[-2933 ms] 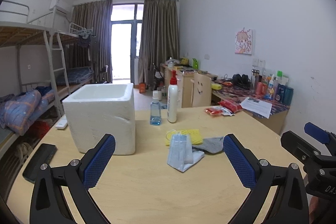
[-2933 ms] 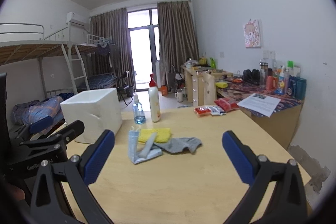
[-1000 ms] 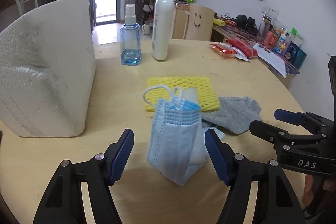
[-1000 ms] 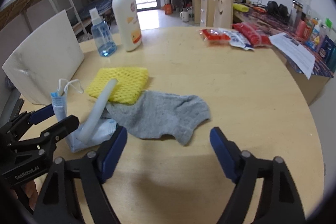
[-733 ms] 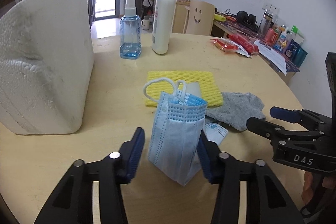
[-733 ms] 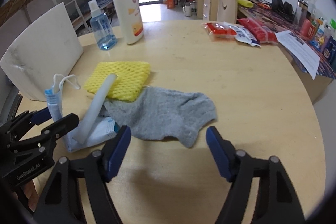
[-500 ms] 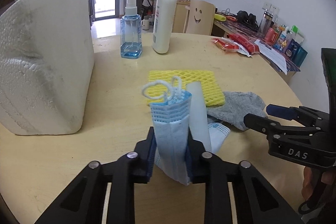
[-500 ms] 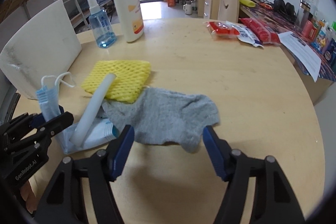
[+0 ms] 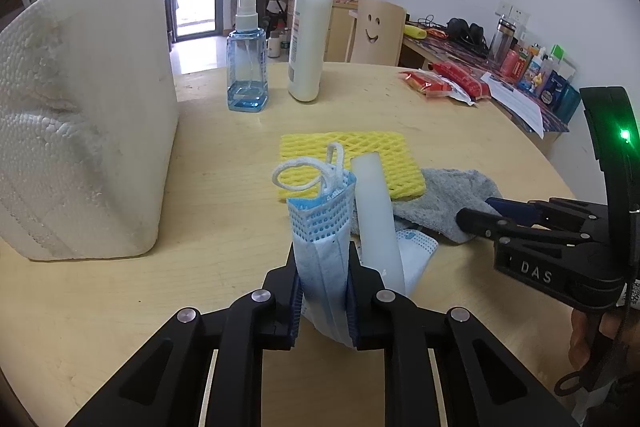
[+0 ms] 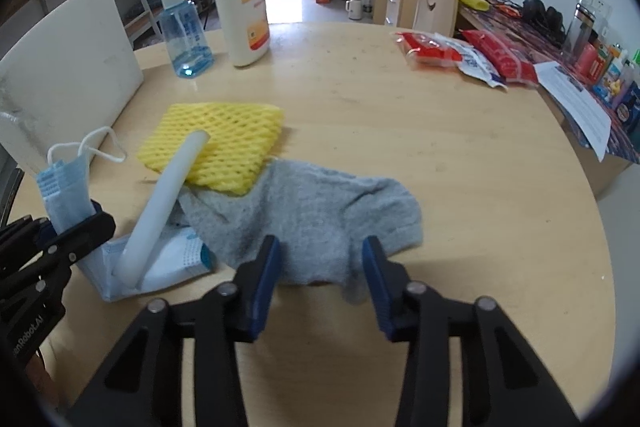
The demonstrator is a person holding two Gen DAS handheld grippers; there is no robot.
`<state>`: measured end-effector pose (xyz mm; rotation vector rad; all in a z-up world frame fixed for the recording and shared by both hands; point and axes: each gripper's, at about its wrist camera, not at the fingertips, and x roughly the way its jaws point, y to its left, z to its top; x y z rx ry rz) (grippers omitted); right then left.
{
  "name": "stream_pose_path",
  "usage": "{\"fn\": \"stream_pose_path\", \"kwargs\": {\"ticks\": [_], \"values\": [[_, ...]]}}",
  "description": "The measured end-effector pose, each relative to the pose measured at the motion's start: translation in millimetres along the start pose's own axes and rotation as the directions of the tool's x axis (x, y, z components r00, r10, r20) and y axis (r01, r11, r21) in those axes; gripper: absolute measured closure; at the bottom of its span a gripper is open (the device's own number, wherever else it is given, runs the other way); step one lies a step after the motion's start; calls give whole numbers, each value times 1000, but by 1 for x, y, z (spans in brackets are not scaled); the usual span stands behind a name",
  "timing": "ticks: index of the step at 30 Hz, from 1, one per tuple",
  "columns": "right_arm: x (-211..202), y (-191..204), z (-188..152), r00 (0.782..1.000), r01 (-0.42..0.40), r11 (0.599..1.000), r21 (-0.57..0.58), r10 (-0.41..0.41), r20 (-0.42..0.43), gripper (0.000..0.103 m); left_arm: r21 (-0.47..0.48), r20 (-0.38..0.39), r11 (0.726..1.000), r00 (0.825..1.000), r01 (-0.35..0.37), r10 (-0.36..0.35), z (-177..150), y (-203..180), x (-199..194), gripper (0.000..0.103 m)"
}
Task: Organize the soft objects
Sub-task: 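Grasp the blue face mask with the left tool while the right tool grasps the grey sock, then carry the mask and sock with both tools over the white foam box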
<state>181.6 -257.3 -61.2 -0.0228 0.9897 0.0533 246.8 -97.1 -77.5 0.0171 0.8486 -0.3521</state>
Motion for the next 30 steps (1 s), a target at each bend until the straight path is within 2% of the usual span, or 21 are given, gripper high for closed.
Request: {"fn": "stream_pose_path", "kwargs": {"ticks": [3, 4, 5, 7, 12, 19, 30], "values": [[0, -1, -1, 1000, 21, 1000, 0, -21, 5, 73, 4, -1, 1000, 1000, 4, -4, -1, -1, 0, 84], [0, -1, -1, 1000, 21, 1000, 2, -21, 7, 79, 4, 0, 1000, 1000, 4, -4, -1, -1, -1, 84], [-1, -2, -2, 1000, 20, 1000, 3, -20, 11, 92, -1, 0, 1000, 1000, 8, -8, -1, 1, -2, 84], [-1, -3, -3, 1000, 11, 1000, 10, -11, 15, 92, -9, 1, 1000, 1000, 12, -12, 0, 2, -3, 85], [-6, -13, -4, 997, -77, 994, 72, 75, 27, 94, -17, 20, 1000, 999, 26, -26, 0, 2, -9, 87], [-31, -14, -8, 992, -89, 992, 86, 81, 95, 94, -15, 78, 999, 996, 40, -39, 3, 1, -33, 89], [-85, -21, -18, 972, -103, 988, 115, 75, 221, 94, 15, 163, 1000, 987, 12, -14, 11, -10, -70, 89]]}}
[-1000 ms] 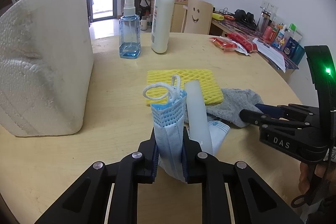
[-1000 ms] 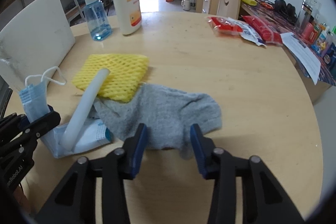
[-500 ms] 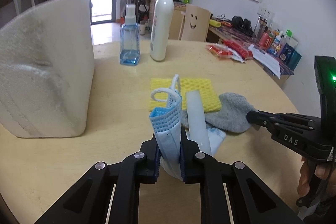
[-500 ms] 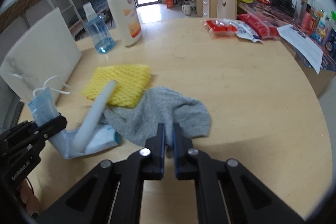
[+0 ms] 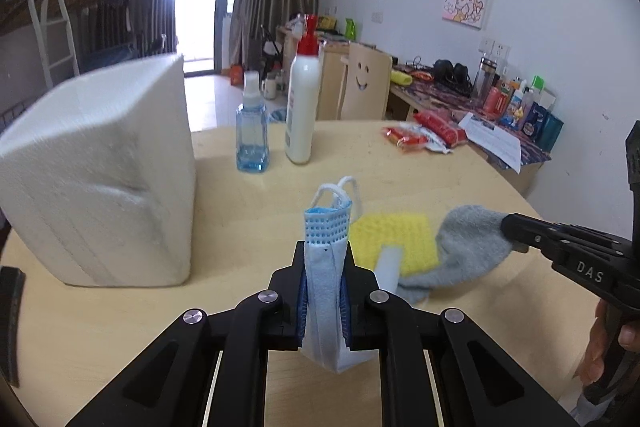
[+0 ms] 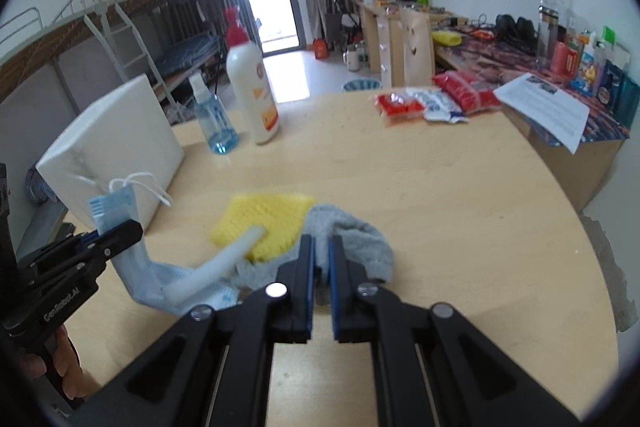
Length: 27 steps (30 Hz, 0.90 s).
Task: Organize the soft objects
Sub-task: 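Carry the mask and sock with both tools over the white foam box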
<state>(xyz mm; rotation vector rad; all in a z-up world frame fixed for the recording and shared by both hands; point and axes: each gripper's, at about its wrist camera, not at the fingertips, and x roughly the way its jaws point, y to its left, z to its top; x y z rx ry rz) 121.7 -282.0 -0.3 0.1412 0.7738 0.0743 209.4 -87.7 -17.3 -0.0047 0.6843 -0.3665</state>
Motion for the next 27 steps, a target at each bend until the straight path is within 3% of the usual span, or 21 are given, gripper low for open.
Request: {"fn": "stream_pose_path", "kwargs": {"ticks": [14, 27], "values": [[-52, -1, -5, 993, -28, 1000, 5, 27, 114, 94, 19, 84, 998, 995, -54, 52, 2, -9, -46, 89], [-87, 5, -22, 977, -51, 998, -20, 54, 207, 94, 39, 191, 994, 977, -103, 94, -11, -25, -99, 89]]}}
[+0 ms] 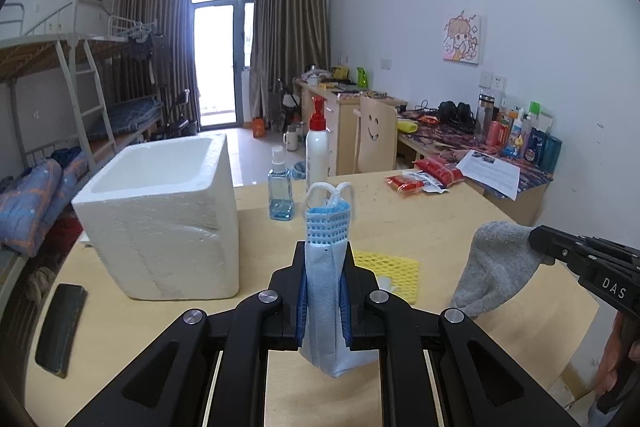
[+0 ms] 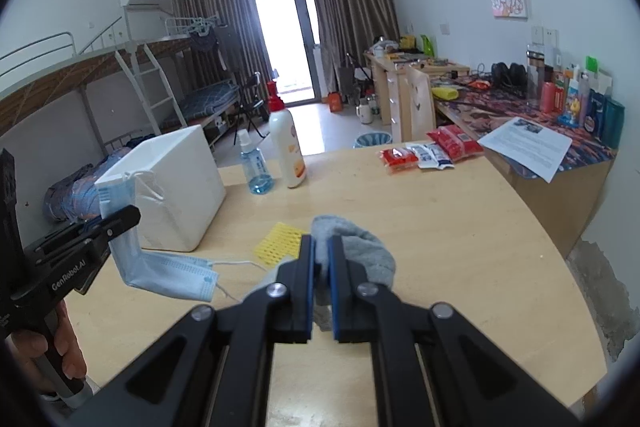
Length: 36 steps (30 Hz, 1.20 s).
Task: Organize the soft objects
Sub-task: 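Carry the mask and sock with both tools over the white foam box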
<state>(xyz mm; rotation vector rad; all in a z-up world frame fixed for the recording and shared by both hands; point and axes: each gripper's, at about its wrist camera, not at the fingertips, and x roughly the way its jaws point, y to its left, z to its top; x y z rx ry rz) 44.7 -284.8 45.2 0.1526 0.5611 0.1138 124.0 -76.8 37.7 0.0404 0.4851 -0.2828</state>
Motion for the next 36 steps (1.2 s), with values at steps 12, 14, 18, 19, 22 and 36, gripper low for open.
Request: {"fn": "stream_pose_path", "kwargs": {"ticks": [12, 14, 18, 19, 22, 36], "values": [[-28, 20, -19, 998, -5, 1000, -21, 6, 55, 94, 6, 32, 1000, 999, 0, 0, -26, -5, -37, 89], [-33, 23, -22, 998, -4, 1000, -23, 5, 69, 94, 2, 43, 1000, 999, -1, 1, -28, -4, -43, 89], [-41, 29, -27, 996, -8, 1000, -28, 10, 88, 94, -2, 58, 1000, 998, -5, 5, -33, 0, -58, 89], [-42, 31, -28, 996, -6, 1000, -31, 9, 94, 94, -5, 63, 1000, 998, -4, 4, -34, 2, -62, 89], [-47, 37, -30, 994, -9, 999, -42, 13, 107, 94, -6, 81, 1000, 997, -9, 10, -34, 0, -70, 89], [-51, 65, -32, 989, -64, 993, -102, 77, 125, 94, -41, 117, 996, 990, -75, 79, -43, 24, -102, 89]]}}
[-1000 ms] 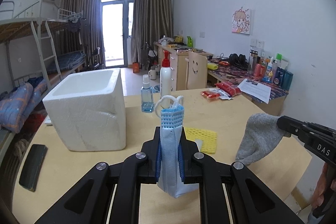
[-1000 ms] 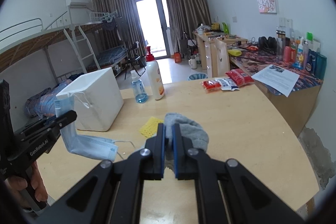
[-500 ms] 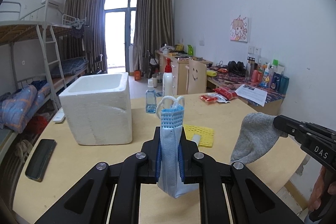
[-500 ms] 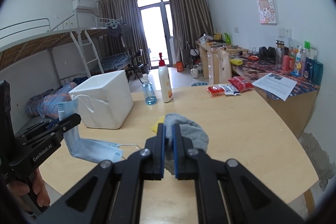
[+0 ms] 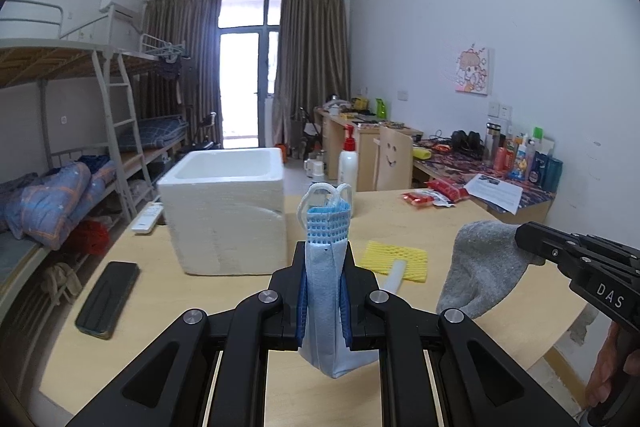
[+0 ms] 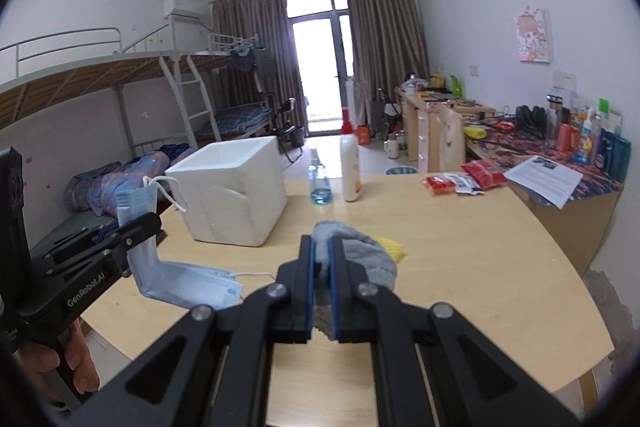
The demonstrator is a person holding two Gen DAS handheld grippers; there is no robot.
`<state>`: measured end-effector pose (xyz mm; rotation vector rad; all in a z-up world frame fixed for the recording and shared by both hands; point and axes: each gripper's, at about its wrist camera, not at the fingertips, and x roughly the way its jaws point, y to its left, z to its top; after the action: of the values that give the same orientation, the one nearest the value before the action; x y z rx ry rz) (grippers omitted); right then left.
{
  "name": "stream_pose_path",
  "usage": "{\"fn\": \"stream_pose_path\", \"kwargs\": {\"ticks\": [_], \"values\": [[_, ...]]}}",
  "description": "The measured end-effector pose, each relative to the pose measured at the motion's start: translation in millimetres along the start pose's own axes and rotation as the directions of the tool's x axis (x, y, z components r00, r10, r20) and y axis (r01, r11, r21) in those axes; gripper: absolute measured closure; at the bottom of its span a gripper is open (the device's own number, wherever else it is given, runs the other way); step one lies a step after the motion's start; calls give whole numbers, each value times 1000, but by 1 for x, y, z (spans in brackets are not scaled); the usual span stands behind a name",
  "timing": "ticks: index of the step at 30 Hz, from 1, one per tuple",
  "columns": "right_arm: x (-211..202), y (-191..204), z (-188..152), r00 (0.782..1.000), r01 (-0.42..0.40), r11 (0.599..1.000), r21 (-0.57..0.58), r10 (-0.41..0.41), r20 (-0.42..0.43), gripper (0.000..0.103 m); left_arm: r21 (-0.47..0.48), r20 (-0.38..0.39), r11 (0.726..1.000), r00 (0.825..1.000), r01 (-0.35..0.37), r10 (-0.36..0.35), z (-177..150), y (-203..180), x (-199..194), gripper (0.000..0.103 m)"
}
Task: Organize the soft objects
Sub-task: 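Carry the mask and sock with both tools over the white foam box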
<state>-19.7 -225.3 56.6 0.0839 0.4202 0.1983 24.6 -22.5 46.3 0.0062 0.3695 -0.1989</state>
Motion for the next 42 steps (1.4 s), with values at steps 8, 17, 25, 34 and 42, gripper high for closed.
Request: {"fn": "stream_pose_path", "kwargs": {"ticks": [8, 17, 25, 34, 42], "values": [[13, 29, 3, 996, -85, 996, -36, 85, -10, 94, -42, 12, 996, 997, -78, 78, -4, 36, -15, 89], [34, 69, 7, 983, -183, 979, -87, 180, -41, 94, -70, 5, 984, 986, -166, 166, -11, 81, -29, 89], [51, 97, 9, 969, -244, 963, -116, 238, -64, 94, -96, 3, 975, 980, -199, 200, -10, 107, -32, 89], [61, 106, 22, 963, -267, 954, -139, 261, -61, 94, -99, 4, 975, 980, -198, 200, -1, 109, -21, 89], [68, 108, 35, 964, -265, 955, -137, 259, -58, 94, -87, 10, 981, 985, -173, 174, 16, 113, -7, 89]]}}
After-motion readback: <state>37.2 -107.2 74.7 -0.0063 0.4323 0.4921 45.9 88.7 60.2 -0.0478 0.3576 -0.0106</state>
